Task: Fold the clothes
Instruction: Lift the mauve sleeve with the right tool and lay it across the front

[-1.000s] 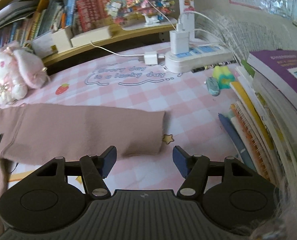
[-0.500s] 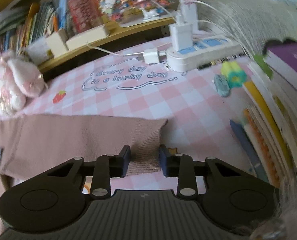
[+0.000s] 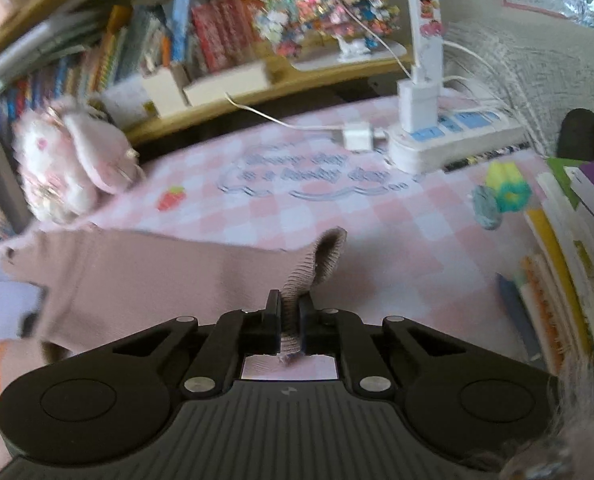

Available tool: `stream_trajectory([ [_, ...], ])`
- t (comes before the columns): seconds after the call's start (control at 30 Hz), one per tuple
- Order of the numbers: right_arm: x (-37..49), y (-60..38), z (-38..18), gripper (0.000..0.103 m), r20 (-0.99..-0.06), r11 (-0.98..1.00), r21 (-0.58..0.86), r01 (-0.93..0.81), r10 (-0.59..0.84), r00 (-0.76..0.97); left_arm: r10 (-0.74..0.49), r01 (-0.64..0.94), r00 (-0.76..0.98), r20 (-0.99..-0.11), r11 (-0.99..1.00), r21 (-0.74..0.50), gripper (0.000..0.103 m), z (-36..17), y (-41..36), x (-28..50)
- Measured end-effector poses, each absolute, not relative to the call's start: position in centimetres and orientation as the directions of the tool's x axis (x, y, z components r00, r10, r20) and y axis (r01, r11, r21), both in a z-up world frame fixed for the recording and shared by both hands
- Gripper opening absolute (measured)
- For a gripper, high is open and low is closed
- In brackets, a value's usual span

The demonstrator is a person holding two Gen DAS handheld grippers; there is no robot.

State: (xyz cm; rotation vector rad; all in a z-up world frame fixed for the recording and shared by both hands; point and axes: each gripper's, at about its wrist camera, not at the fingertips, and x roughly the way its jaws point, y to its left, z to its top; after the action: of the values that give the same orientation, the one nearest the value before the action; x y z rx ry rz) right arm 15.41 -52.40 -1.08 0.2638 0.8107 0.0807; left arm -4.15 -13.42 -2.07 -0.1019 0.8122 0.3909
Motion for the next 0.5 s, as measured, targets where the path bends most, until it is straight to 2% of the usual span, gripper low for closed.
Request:
stream_trajectory([
  [0.3,15.2,-46.0,3.0,0.007,-0.62,0.937,0.336,-0.095,0.296,0.727,0.283,-0.357,0.662,-0.694,0.933,0.04,0.077,-1.7,-10.1,-4.4],
  [0.5,14.8,-39.5,5.6,0.007,-0.569,0.923,0.343,-0.175,0.353,0.742,0.217,-0.267,0.719,-0.66,0.963,0.025,0.077,-0.9,-6.3,-4.4],
])
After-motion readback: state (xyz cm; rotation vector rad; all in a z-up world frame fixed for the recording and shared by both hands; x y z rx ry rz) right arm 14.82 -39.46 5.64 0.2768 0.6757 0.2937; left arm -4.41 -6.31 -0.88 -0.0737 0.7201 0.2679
